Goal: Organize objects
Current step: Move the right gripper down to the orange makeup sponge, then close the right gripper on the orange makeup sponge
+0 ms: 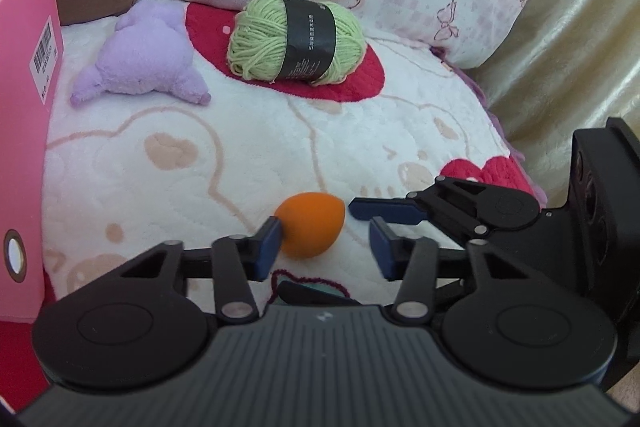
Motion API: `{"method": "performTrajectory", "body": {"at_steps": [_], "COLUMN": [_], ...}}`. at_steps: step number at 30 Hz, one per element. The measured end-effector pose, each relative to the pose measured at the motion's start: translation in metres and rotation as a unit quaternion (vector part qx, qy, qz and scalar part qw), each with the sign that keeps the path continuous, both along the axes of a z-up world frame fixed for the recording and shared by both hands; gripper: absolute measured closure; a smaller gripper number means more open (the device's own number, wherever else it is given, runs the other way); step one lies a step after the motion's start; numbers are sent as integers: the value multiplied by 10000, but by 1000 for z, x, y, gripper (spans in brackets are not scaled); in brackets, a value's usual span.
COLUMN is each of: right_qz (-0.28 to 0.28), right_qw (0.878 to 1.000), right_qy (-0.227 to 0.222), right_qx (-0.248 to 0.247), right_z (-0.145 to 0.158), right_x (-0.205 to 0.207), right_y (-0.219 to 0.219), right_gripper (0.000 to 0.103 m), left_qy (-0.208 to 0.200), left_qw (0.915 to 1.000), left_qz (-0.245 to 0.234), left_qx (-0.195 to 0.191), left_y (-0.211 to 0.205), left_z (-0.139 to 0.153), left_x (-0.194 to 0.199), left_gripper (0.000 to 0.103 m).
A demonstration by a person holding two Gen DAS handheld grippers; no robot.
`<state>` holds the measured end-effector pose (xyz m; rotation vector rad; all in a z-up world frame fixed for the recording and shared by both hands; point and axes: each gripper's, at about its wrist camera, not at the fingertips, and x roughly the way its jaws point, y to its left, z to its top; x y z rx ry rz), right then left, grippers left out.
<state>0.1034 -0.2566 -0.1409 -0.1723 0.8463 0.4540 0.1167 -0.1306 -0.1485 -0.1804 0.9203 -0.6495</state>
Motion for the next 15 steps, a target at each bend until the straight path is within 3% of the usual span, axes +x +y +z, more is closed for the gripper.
{"method": "performTrajectory", "body": {"at_steps": [6,9,15], "right_qz": [-42,-84,-159], "right_qw": [9999,9999,9997], "right_qy": [-87,-95,-162], "right_qx": [-56,-54,-118], "right_z": [-4,-1,0], "right_x": [4,4,3], "right_y": [0,1,5], "right_gripper": [33,40,47], "left_qy": [55,196,26], "left_qw": [10000,9996,9999], "left_qz": [35,66,96], "left_qx": [-10,-210,68], "left_y": [0,6,0], "left_z": [-4,-5,-10], "left_x": [3,5,1], "left_gripper": [64,64,67]}}
